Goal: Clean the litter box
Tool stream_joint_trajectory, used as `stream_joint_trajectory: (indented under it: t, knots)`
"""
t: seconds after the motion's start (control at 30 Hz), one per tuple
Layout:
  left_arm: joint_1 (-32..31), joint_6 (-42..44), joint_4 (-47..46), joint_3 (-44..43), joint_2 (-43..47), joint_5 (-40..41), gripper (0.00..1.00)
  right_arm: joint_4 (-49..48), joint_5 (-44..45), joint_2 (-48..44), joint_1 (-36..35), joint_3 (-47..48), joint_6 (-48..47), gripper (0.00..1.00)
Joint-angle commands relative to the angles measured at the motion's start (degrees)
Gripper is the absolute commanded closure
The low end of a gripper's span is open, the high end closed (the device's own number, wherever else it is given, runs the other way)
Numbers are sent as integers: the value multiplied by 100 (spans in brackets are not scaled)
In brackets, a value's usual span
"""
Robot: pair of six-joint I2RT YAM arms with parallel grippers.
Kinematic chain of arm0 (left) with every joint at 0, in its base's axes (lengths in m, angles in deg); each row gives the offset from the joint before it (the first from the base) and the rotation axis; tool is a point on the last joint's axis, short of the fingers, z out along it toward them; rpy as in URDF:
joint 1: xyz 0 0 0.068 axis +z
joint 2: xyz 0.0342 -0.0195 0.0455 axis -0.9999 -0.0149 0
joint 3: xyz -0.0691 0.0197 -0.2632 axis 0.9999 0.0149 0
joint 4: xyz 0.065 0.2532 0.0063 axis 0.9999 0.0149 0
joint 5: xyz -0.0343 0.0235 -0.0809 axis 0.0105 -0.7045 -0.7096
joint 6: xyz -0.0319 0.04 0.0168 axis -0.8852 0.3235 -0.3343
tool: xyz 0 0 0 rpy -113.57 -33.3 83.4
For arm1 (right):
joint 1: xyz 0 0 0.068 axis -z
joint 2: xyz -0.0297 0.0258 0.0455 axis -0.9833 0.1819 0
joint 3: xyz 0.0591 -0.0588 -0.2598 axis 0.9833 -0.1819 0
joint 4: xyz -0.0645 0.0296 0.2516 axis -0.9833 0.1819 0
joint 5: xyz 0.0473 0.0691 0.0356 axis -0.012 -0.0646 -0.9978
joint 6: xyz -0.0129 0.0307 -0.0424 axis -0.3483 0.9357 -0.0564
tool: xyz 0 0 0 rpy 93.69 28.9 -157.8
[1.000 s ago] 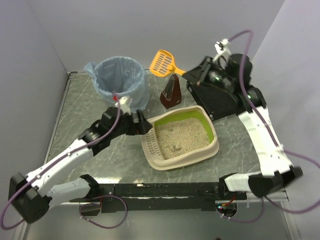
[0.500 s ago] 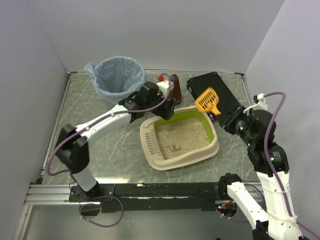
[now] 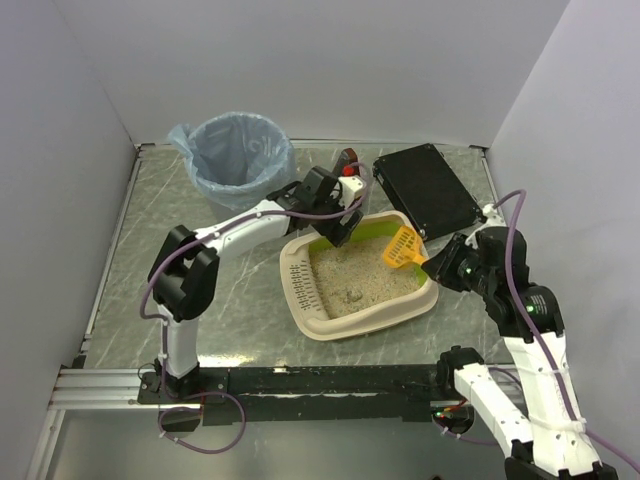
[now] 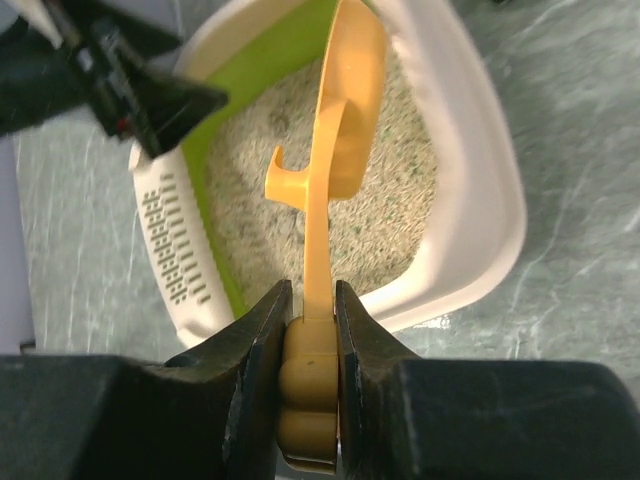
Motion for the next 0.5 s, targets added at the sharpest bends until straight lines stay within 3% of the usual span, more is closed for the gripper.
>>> stream_joint_trajectory:
  t: [0.0,0.1,0.23,0.47]
  knots:
    - [-54,628,174,-445,-327,-646,10,-392,-504,230,36,-244,-148,100]
    - [-107,778,439,-674,-494,-806,22,-586,-776,529,45,-288,-95,100]
    - [-247,717,229,-324,-407,-369,60,-709,-970,679,45,-350,-95,100]
    - [-414,24,105,388,251,422,70,-894,-1189,916,45,-359,-68,100]
